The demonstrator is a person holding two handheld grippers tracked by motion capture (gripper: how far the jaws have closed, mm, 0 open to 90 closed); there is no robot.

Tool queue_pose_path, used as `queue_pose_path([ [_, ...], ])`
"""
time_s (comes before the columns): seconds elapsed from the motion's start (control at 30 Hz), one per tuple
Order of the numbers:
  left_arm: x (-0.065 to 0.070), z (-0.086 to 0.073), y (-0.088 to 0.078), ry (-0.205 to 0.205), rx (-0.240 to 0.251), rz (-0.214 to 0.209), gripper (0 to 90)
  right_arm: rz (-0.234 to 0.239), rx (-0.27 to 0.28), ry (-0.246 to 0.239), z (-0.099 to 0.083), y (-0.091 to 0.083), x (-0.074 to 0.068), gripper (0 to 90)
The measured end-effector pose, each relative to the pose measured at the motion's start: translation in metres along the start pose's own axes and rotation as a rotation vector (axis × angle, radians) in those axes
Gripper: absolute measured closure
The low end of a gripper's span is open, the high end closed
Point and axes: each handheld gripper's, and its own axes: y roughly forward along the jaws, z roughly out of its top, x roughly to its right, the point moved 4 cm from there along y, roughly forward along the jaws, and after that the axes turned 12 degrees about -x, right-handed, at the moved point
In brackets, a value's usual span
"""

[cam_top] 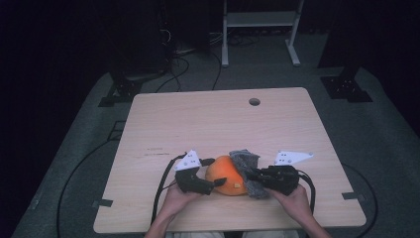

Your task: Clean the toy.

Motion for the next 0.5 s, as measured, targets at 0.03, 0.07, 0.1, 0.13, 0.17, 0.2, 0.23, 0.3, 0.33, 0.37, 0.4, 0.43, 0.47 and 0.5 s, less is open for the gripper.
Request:
queue_pose_path([
  [0.03,0.004,0.002,0.000,0.043,0.001,0.014,37.9,-0.034,-0.018,0.017,0.002,-0.007,0.005,80.3],
  [0.07,0.004,0.002,0.000,0.043,0.001,0.014,39.9,-0.034,-0.018,0.017,0.002,-0.007,0.005,80.3],
  [0.1,0.006,0.002,0.000,0.071,-0.004,0.016,39.9,-0.036,-0.008,0.023,0.003,-0.011,0.005,80.3],
  [0.13,0.010,0.003,0.001,0.123,-0.016,0.021,42.2,-0.014,0.042,0.000,0.013,-0.016,-0.004,80.3],
  [0.17,0.016,0.004,0.003,0.176,-0.021,0.033,42.1,-0.012,0.050,-0.027,0.017,-0.014,-0.010,80.3],
  [0.2,0.016,0.004,0.003,0.176,-0.021,0.033,41.2,-0.012,0.050,-0.027,0.017,-0.014,-0.010,80.3],
  [0.23,0.016,0.005,0.003,0.165,-0.022,0.052,33.8,-0.020,0.019,-0.058,0.020,-0.005,-0.015,80.3],
  [0.3,0.011,0.004,0.003,0.092,-0.027,0.050,25.5,-0.017,0.015,-0.058,0.018,-0.002,-0.014,80.3],
  [0.33,0.007,0.003,0.004,0.045,-0.032,0.038,14.3,-0.001,0.021,-0.033,0.014,0.000,-0.011,80.3],
  [0.37,0.001,0.000,0.005,-0.030,-0.039,-0.019,15.6,0.010,0.021,-0.008,0.007,0.000,-0.006,80.3],
  [0.4,0.001,0.000,0.005,-0.030,-0.039,-0.019,22.2,0.010,0.021,-0.008,0.007,0.000,-0.006,80.3],
  [0.43,0.005,0.001,0.005,0.026,-0.025,-0.017,29.0,-0.008,0.001,-0.020,0.001,-0.004,-0.004,80.3],
  [0.47,0.005,0.001,0.005,0.026,-0.025,-0.017,33.6,-0.008,0.001,-0.020,0.001,-0.004,-0.004,80.3],
  [0.5,0.010,0.002,0.005,0.085,-0.021,-0.001,37.8,-0.039,-0.027,-0.030,-0.002,-0.011,-0.001,80.3],
])
